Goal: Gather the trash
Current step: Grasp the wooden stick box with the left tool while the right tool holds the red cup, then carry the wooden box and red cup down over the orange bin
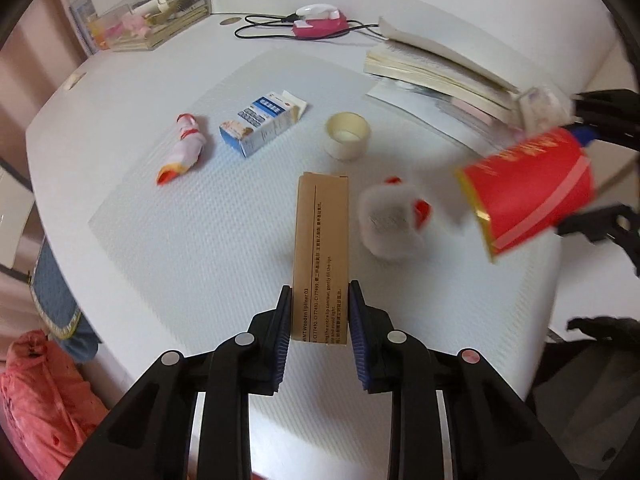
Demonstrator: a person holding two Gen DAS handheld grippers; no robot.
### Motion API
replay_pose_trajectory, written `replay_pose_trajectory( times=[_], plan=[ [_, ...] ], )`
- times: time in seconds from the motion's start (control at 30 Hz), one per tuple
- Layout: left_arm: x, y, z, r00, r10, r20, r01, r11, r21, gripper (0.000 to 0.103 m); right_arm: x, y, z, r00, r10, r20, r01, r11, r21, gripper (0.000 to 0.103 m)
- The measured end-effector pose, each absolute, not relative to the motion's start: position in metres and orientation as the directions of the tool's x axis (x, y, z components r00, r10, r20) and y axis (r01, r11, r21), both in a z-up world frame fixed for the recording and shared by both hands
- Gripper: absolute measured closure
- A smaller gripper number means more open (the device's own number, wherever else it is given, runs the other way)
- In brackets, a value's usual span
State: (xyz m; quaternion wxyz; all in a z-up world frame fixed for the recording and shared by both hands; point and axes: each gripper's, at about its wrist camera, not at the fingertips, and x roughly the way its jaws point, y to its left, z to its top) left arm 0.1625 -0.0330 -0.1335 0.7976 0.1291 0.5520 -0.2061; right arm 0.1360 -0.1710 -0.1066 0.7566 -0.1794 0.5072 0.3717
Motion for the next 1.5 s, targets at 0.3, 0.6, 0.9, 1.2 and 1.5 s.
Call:
replay_pose_trajectory(
  times=[0.3,0.6,0.9,1.2,1.5],
  plan=[
    [0.099,-0.014,-0.119,0.328,-0.168,-0.929,0.415,0.91,-0.018,0.074,0.121,-0.157,-0.1,0.178,0.448,-0.876,-0.765,0.624,0.163,0.047],
    [0.053,0.013,-0.101,0.363,-0.122,-0.924,0.321,0.947,0.001,0.074,0.105,-0.127,-0.089,0.139,0.5,-0.855,-0.815,0.549,0.188,0.047],
    [0.011,0.053,-0.097,0.376,-0.073,-0.924,0.2,0.98,0.005,0.074,0.083,-0.072,-0.079,0.071,0.532,-0.843,-0.882,0.428,0.195,0.047],
    [-0.031,0.099,-0.1,0.38,-0.038,-0.924,0.076,0.997,-0.01,0.074,0.049,0.004,-0.079,-0.007,0.539,-0.842,-0.929,0.308,0.205,0.047],
    [-0.075,0.165,-0.122,0.35,-0.017,-0.937,-0.058,0.998,-0.04,0.074,0.011,0.097,-0.097,-0.097,0.531,-0.842,-0.946,0.214,0.245,0.047]
  ],
)
